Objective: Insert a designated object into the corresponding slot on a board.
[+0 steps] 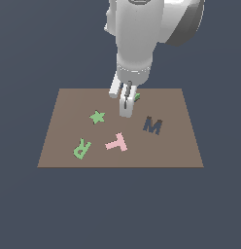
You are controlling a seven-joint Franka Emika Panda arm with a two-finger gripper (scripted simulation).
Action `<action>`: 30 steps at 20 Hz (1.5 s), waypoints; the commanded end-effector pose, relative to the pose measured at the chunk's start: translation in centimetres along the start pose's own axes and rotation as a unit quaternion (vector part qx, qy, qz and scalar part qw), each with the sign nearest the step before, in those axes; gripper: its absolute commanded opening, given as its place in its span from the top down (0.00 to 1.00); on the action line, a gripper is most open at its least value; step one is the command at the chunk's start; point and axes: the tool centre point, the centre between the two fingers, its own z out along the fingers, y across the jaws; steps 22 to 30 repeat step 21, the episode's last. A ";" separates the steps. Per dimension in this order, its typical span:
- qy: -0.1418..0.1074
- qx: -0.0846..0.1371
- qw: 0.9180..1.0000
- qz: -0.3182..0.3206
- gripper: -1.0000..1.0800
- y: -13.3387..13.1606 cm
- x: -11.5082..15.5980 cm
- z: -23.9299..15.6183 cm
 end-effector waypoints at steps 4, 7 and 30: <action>0.000 0.000 1.000 0.006 1.00 0.1 0.0 0.0; 0.000 0.000 1.000 0.007 1.00 0.1 0.0 0.4; -0.001 0.000 1.000 0.008 0.04 0.1 0.0 1.0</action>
